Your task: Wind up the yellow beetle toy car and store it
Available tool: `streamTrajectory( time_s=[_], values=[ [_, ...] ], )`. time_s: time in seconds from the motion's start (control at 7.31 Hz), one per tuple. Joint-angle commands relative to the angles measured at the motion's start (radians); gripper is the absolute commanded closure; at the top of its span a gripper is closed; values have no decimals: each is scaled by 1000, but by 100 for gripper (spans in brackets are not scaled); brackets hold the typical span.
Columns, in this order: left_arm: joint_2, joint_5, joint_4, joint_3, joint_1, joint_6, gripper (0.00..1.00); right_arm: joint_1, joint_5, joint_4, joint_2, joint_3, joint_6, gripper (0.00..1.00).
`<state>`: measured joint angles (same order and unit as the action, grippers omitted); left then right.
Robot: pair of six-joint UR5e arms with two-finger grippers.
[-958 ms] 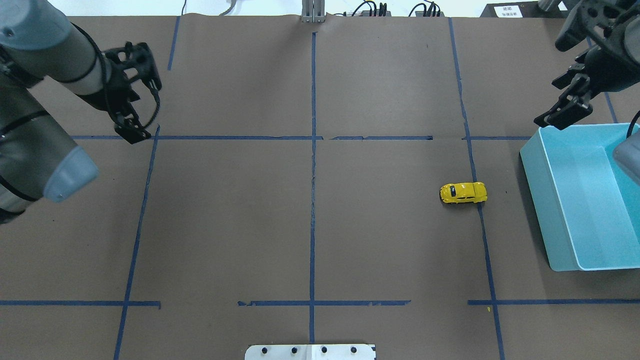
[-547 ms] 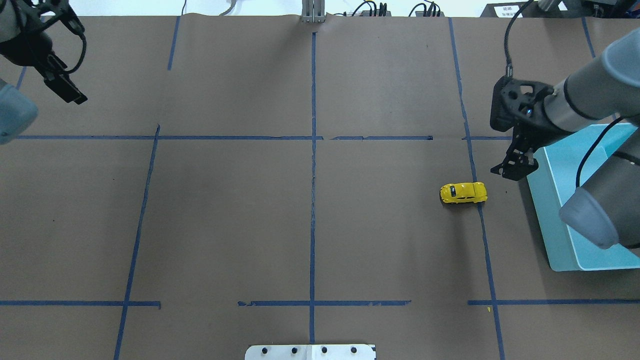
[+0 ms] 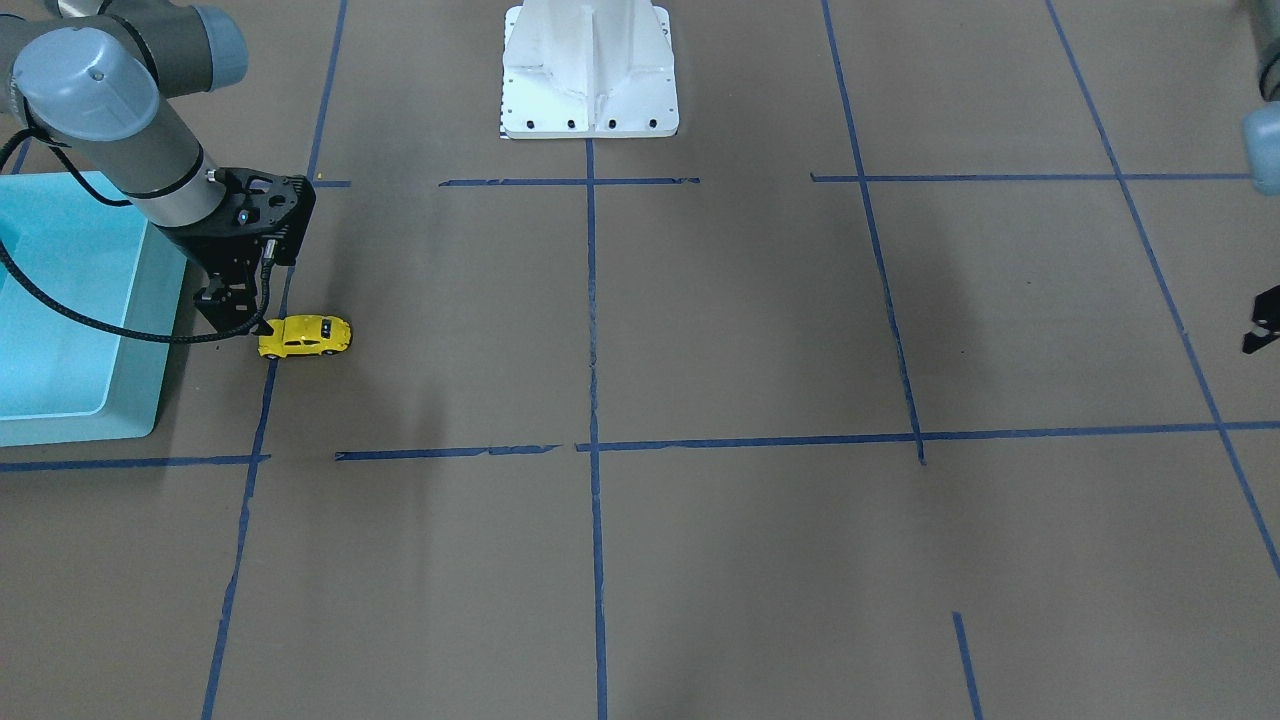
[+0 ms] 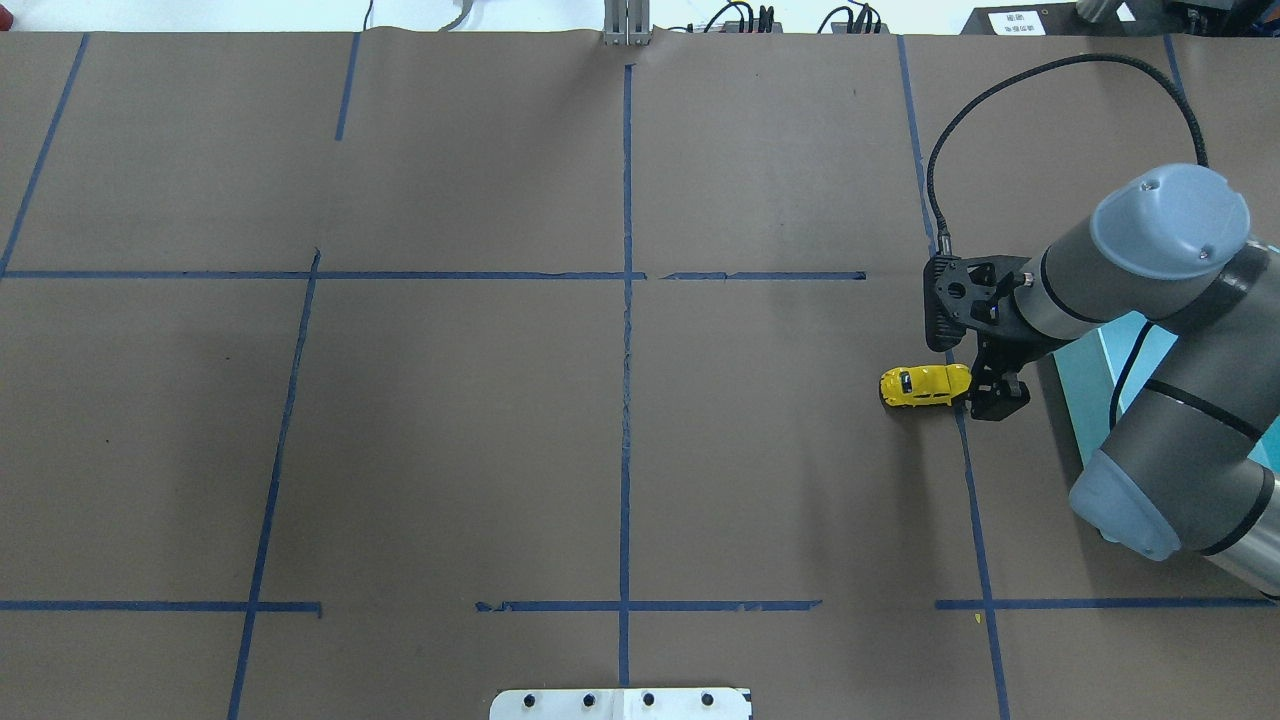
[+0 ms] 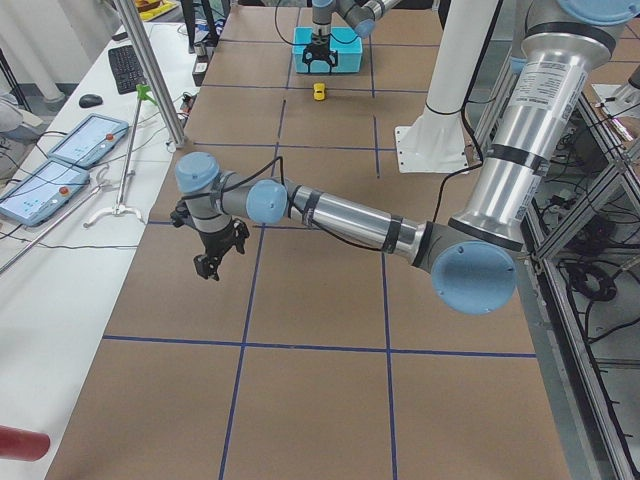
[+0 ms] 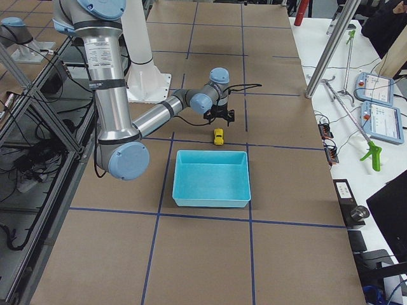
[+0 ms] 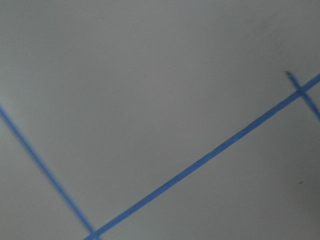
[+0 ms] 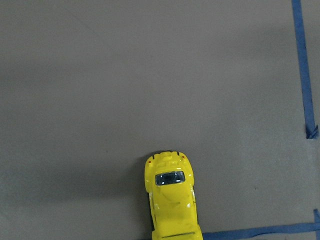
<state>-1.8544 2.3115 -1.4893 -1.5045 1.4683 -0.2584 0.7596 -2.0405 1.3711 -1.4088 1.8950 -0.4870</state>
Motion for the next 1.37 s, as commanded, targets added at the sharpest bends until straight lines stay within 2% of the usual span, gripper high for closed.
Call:
streamTrajectory(
  time_s=[0.0,0.27,0.41,0.55,1.23],
  values=[
    [59,72,-8,100,153,73,0,-14,22,-82,5,-71,-30,0],
    [81,95,-8,180,225,106,0,-22,22,-86,14,-108,-33,0],
    [96,95,-12,179,225,222,0,-22,25,-86,17,-115,-35,0],
    [95,89,-26,179,225,249,0,-23,25,-84,25,-125,-31,0],
    [92,89,-32,168,222,254,1,-49,26,-86,28,-145,-30,0]
  ],
)
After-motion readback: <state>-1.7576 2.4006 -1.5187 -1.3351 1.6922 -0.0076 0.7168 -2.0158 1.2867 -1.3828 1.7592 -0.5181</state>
